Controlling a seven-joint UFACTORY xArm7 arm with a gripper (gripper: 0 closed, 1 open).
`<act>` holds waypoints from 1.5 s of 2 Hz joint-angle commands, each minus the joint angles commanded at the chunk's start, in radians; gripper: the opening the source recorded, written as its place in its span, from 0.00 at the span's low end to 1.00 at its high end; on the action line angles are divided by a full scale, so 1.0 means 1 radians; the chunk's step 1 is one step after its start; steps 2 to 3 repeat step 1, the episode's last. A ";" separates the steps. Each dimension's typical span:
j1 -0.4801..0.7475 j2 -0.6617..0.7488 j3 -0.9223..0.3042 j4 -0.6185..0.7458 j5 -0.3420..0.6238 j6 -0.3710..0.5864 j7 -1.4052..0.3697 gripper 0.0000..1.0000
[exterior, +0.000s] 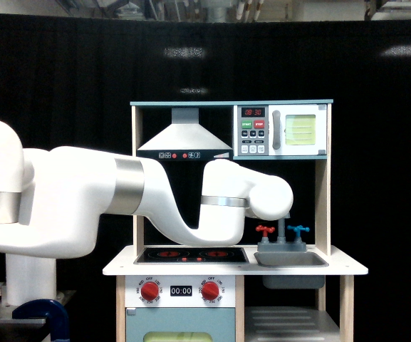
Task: Turn on the faucet
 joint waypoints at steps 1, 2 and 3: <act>-0.047 -0.001 -0.002 -0.033 -0.008 0.014 0.000 1.00; -0.047 -0.001 -0.002 -0.033 -0.008 0.014 0.000 1.00; -0.047 -0.001 -0.002 -0.033 -0.008 0.014 0.000 1.00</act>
